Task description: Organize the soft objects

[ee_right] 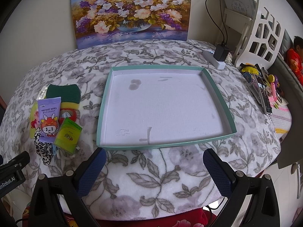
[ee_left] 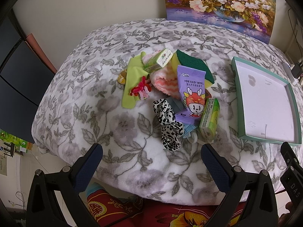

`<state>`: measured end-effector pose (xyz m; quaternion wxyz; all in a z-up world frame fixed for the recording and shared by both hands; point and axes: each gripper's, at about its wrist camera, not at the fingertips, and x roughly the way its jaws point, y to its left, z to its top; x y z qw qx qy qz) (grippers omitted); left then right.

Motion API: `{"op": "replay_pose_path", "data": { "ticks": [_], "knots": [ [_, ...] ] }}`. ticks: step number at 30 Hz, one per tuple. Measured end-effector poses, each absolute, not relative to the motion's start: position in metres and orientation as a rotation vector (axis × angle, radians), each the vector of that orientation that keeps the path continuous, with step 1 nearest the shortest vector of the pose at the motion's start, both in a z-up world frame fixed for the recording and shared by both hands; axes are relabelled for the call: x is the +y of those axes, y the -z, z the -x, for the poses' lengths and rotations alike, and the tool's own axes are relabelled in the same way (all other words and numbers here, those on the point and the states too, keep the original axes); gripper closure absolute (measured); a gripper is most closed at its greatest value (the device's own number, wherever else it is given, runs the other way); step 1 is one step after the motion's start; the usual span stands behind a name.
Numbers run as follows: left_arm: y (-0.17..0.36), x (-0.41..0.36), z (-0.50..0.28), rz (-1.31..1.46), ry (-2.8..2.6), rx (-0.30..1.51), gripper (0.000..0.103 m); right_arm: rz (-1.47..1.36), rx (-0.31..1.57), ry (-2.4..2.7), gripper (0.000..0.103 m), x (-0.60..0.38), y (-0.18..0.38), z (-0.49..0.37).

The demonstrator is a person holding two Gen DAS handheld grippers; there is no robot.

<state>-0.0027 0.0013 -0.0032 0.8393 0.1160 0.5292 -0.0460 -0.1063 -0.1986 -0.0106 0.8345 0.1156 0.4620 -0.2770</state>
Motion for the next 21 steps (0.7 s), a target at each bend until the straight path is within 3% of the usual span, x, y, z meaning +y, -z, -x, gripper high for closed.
{"op": "replay_pose_path", "data": {
  "ticks": [21],
  "knots": [
    [0.0,0.018,-0.008,-0.153,0.075,1.136,0.0,-0.237,0.95,0.572,0.0,-0.196,0.008,0.099]
  ]
}}
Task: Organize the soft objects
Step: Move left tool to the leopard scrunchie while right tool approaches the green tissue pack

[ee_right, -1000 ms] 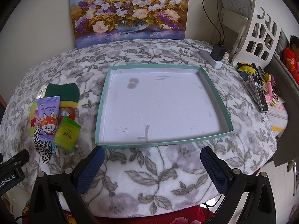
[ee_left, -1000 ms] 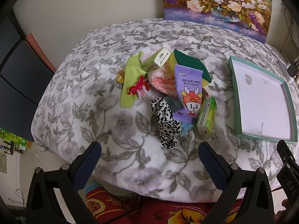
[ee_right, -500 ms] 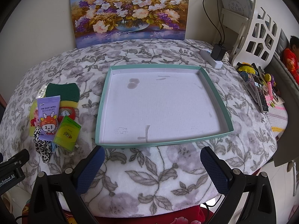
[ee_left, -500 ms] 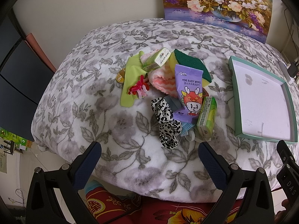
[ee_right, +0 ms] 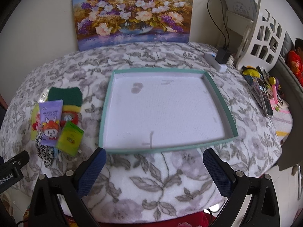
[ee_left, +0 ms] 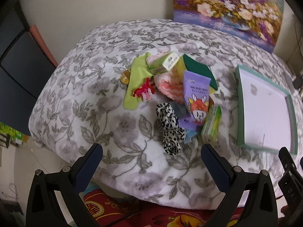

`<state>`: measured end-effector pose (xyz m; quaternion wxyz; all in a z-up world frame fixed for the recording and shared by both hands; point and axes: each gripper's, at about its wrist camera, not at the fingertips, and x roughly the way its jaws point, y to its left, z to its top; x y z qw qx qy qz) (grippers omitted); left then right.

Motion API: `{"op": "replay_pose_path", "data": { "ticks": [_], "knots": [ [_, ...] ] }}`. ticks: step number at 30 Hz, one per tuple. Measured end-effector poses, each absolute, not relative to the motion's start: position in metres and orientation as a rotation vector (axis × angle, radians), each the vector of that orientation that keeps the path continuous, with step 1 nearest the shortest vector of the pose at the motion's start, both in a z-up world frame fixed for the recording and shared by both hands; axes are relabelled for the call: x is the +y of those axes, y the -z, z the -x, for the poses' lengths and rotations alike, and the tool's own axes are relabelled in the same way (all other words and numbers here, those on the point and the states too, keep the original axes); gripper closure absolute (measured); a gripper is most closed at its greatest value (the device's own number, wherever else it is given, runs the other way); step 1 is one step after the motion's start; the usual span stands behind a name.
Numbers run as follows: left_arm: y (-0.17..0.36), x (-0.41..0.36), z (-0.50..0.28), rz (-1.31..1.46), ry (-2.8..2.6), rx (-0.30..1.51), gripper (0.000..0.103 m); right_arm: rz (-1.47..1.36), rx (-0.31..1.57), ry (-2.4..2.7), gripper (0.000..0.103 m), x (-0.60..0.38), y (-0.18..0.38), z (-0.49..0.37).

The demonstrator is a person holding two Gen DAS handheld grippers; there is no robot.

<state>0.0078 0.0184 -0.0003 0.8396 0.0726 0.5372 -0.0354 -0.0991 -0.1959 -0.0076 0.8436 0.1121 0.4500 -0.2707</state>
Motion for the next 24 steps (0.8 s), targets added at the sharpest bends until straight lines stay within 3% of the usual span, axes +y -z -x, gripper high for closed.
{"op": "replay_pose_path", "data": {
  "ticks": [15,24],
  "knots": [
    [-0.029,0.032,-0.066,0.083,0.043,1.196,0.0,-0.293,0.911,0.404,0.0,-0.185,-0.015,0.046],
    [0.003,0.037,-0.092,0.135,0.016,1.256,0.0,-0.315,0.992,0.259,0.0,-0.165,0.014,0.002]
  ]
}}
